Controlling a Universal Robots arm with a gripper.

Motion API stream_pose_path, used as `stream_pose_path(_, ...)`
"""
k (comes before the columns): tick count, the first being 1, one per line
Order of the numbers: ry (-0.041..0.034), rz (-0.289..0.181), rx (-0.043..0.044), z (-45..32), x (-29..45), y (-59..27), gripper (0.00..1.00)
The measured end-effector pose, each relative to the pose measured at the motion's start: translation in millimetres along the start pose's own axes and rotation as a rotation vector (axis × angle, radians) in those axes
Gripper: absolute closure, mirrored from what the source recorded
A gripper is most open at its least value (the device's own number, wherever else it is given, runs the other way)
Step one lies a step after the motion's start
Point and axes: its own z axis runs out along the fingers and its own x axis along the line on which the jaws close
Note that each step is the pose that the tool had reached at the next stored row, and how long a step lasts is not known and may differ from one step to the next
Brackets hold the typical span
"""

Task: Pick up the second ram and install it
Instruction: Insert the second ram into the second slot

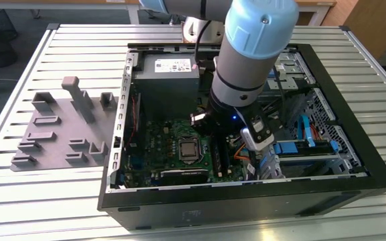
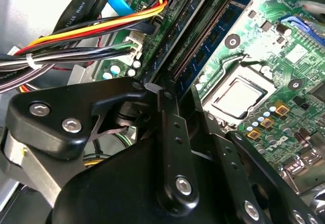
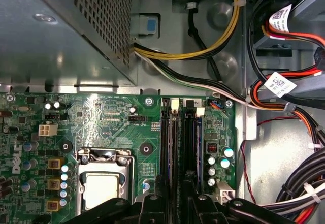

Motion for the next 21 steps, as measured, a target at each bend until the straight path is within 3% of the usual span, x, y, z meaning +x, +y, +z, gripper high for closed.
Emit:
stream_pose_path(2, 0.0, 0.0, -0.0001, -1.0, 0.0, 0.1, 0.74)
stream_pose_path(5, 0.0001, 0.0, -0.0001, -1.2, 0.1, 0.1, 0.86)
stream_pose_path(18, -0.0007, 0.0, -0.003, 3.3, -0.2, 0.1, 0.86)
stream_pose_path(20, -0.0004, 0.0, -0.0021, 3.2, -0.2, -0.1, 0.85)
stream_pose_path(21, 0.0002, 0.0, -0.0005, 2.0, 0.0, -0.2, 0.79)
